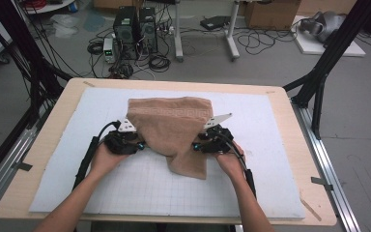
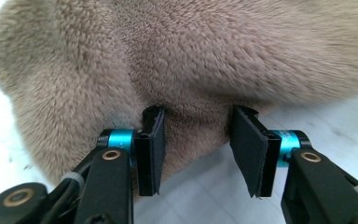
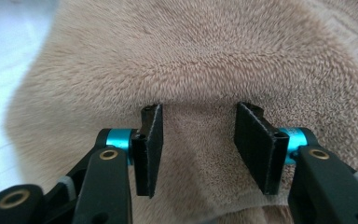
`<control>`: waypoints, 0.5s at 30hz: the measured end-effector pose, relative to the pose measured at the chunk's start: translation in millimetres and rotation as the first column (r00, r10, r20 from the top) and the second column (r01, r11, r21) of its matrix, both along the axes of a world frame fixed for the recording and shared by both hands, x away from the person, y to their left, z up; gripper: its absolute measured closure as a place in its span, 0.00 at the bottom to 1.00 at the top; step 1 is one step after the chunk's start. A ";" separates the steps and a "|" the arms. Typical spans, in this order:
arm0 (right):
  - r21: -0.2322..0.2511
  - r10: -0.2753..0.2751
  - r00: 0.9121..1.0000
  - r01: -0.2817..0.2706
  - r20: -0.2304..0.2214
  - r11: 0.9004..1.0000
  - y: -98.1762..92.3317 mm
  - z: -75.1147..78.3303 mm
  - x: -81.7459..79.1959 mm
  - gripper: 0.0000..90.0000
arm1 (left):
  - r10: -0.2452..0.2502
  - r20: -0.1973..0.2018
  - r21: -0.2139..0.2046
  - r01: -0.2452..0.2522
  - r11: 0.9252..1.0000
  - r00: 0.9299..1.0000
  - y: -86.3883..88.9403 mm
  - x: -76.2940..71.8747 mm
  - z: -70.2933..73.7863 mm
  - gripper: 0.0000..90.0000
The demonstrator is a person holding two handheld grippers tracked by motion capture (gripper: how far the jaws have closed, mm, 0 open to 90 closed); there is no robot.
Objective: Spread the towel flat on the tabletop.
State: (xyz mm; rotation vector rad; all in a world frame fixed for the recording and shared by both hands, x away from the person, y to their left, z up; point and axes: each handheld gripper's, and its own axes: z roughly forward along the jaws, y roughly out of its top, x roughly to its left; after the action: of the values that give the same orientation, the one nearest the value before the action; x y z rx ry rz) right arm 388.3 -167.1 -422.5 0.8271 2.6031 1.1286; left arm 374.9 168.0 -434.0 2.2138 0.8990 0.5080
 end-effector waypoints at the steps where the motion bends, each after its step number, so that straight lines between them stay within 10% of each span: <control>1: -0.003 -0.009 1.000 0.009 0.005 1.000 1.8 -1.8 1.4 0.64 | 0.012 0.012 0.005 -0.012 1.000 1.000 -2.1 1.1 -0.7 0.63; 9: -0.004 -0.030 0.999 0.030 0.025 1.000 2.5 -4.8 7.1 0.93 | 0.039 0.036 0.010 -0.040 0.999 0.999 -1.4 2.7 1.8 0.87; 15: -0.017 0.003 0.999 -0.002 0.050 1.000 -2.0 5.5 0.4 0.95 | 0.008 0.048 -0.023 -0.006 1.000 0.999 11.2 -10.3 17.8 0.90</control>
State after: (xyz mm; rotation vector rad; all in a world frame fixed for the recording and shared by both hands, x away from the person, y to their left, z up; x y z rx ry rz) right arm 388.8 -169.1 -417.0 0.7819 2.5700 1.1121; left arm 364.6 179.2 -416.2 2.1693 0.8834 0.5494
